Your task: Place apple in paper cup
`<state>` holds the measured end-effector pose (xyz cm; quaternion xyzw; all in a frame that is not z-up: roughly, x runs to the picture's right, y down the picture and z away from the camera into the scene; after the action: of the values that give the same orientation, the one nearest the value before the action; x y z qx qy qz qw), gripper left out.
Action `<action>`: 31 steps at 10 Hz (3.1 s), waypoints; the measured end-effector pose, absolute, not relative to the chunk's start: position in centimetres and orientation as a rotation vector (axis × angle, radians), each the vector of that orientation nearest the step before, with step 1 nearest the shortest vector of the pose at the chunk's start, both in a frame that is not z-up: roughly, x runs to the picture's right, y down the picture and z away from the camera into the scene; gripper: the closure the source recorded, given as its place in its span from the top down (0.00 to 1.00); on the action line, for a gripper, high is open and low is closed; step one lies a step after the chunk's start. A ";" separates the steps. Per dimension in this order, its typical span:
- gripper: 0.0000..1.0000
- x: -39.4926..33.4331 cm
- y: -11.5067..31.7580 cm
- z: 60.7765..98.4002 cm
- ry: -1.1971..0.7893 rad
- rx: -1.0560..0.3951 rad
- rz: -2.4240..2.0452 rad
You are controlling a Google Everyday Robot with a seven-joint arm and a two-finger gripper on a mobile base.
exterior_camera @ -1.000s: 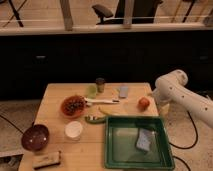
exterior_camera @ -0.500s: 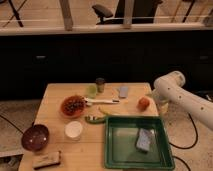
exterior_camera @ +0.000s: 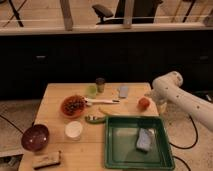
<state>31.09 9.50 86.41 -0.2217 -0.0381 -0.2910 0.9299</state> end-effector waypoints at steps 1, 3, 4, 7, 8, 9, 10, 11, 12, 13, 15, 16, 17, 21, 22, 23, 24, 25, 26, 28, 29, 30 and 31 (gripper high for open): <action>0.80 31.1 9.5 86.7 -0.082 -0.454 -0.606; 0.80 30.8 9.5 87.5 -0.098 -0.455 -0.627; 0.80 30.6 9.5 87.8 -0.106 -0.455 -0.635; 0.80 30.6 9.6 88.6 -0.128 -0.459 -0.658; 0.80 30.5 9.5 88.9 -0.136 -0.460 -0.663; 0.80 30.5 9.6 89.2 -0.145 -0.462 -0.670; 0.80 30.3 9.5 89.4 -0.152 -0.463 -0.674; 0.80 30.2 9.6 89.6 -0.162 -0.466 -0.680; 0.80 30.1 9.6 89.8 -0.168 -0.466 -0.688; 0.80 30.1 9.7 90.0 -0.175 -0.468 -0.690; 0.80 29.9 9.7 90.4 -0.192 -0.473 -0.698; 0.80 29.8 9.8 90.5 -0.202 -0.474 -0.703; 0.80 29.6 9.8 90.6 -0.209 -0.476 -0.710; 0.80 29.1 10.0 91.1 -0.241 -0.482 -0.729; 0.80 28.9 10.0 91.2 -0.247 -0.483 -0.733; 0.80 28.7 9.9 91.3 -0.254 -0.483 -0.737; 0.80 28.6 9.9 91.4 -0.259 -0.484 -0.740; 0.80 28.5 9.9 91.4 -0.264 -0.485 -0.743; 0.80 28.4 9.9 91.4 -0.269 -0.484 -0.746; 0.80 28.3 10.1 91.6 -0.279 -0.486 -0.747; 0.80 28.3 10.0 91.6 -0.281 -0.485 -0.747; 0.80 28.3 10.1 91.7 -0.285 -0.488 -0.748; 0.80 28.3 10.2 91.8 -0.290 -0.489 -0.750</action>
<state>28.33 10.22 91.78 -0.2355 -0.1395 -0.3612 0.8914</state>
